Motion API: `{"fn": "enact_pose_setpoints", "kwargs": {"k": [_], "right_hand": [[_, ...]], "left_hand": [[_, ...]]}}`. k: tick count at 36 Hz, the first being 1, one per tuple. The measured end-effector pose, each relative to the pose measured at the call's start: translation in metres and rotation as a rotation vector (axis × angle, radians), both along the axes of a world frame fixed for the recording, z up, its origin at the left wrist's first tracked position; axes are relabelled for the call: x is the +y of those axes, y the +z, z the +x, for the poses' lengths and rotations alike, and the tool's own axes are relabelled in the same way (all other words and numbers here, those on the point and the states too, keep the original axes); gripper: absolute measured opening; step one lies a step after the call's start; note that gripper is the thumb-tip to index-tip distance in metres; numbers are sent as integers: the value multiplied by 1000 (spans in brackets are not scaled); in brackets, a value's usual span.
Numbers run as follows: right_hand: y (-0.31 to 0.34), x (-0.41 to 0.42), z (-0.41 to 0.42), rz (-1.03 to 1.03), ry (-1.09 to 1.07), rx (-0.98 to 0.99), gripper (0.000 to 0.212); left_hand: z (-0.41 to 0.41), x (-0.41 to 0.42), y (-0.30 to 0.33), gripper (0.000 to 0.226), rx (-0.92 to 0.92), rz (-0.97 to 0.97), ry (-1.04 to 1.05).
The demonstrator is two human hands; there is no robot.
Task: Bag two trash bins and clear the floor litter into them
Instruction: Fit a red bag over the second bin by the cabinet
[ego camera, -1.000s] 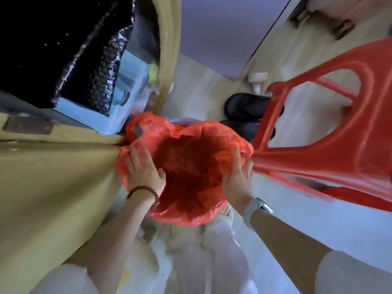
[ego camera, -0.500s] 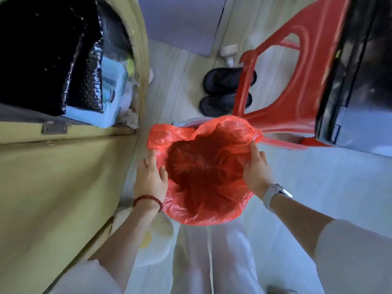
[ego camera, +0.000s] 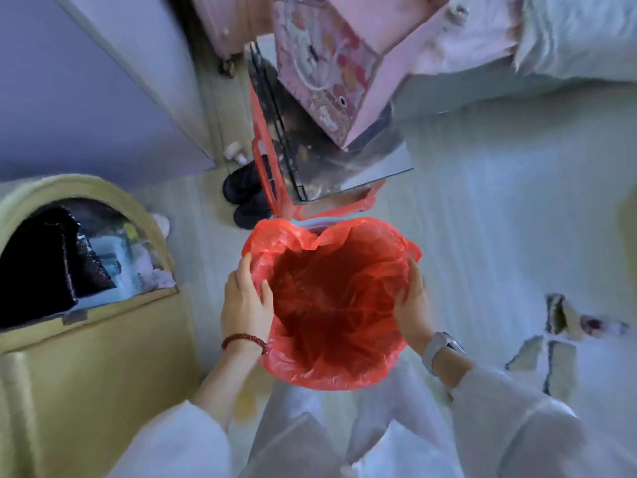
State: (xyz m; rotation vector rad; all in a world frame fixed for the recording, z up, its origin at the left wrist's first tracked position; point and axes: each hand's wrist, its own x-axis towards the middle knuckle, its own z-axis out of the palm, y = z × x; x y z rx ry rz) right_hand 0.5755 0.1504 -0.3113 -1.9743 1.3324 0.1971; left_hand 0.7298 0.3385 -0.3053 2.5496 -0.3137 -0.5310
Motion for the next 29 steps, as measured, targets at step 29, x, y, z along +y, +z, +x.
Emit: {"fn": "enact_pose_setpoints", "kwargs": {"k": [29], "right_hand": [[44,-324,-424,-166,-971,100,58]], "left_hand": [[-339,-581,32,50,-32,138,-1229]]}}
